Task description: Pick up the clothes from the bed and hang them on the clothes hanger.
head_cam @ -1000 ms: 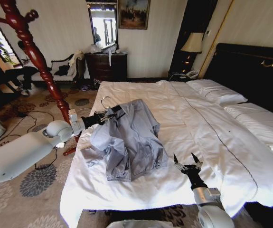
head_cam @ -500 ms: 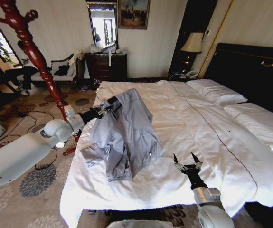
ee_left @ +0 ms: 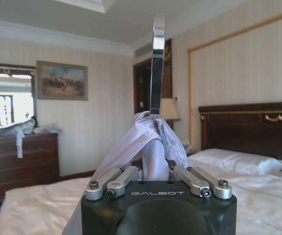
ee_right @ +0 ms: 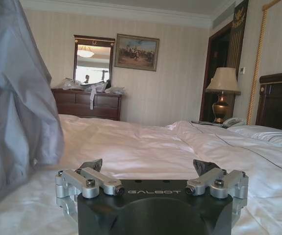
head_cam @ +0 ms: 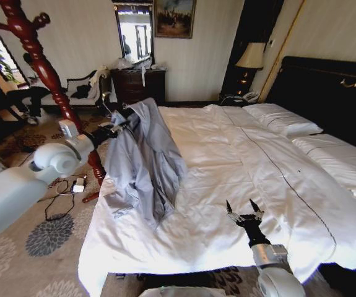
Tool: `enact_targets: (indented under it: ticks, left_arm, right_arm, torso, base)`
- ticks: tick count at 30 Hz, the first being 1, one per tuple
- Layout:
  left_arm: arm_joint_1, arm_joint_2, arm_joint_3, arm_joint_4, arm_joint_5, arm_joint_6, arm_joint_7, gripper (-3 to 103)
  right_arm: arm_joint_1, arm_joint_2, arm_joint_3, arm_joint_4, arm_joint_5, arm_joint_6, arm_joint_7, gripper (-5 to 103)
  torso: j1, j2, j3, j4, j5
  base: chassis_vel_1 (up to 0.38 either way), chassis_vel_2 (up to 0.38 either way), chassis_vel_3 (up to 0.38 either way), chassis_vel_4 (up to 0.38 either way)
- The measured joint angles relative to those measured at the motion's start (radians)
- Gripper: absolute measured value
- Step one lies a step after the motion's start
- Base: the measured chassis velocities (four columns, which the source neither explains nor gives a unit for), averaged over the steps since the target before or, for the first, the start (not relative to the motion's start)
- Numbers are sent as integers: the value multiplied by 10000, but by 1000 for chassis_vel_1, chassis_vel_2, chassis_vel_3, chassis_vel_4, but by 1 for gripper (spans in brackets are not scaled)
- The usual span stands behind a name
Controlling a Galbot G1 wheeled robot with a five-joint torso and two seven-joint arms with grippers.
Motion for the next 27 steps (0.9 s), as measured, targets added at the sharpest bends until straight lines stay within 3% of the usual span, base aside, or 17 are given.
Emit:
enact_targets:
  ticks: [4,14,21,27]
  left_arm:
    - [-412,-45,23,173,-151,97,-102,16]
    - [-2755,-477,1349,1003,-866,586,-650,16]
    - [-3570,-803,1296,1403,-1488,1057,-1255,16]
    - [-3773,-657,1052,1638,-1565,1426,-1635,16]
  right_arm:
    - [0,0,0,0,1,0,0,100]
    - [0,0,-1,0,1,-1,1,100]
    - [1,0,-1,0,1,-1,1,100]
    - [1,0,-1,0,1,-1,1,100]
  torso:
    - [1,0,0,-1,0]
    - [0,0,0,-3,1]
    - [0,-1,1,-3,1]
    - [1,-1,1,-1,0]
  base:
    - [0,0,0,0]
    - [0,0,0,0]
    - [0,0,0,0]
    - [0,0,0,0]
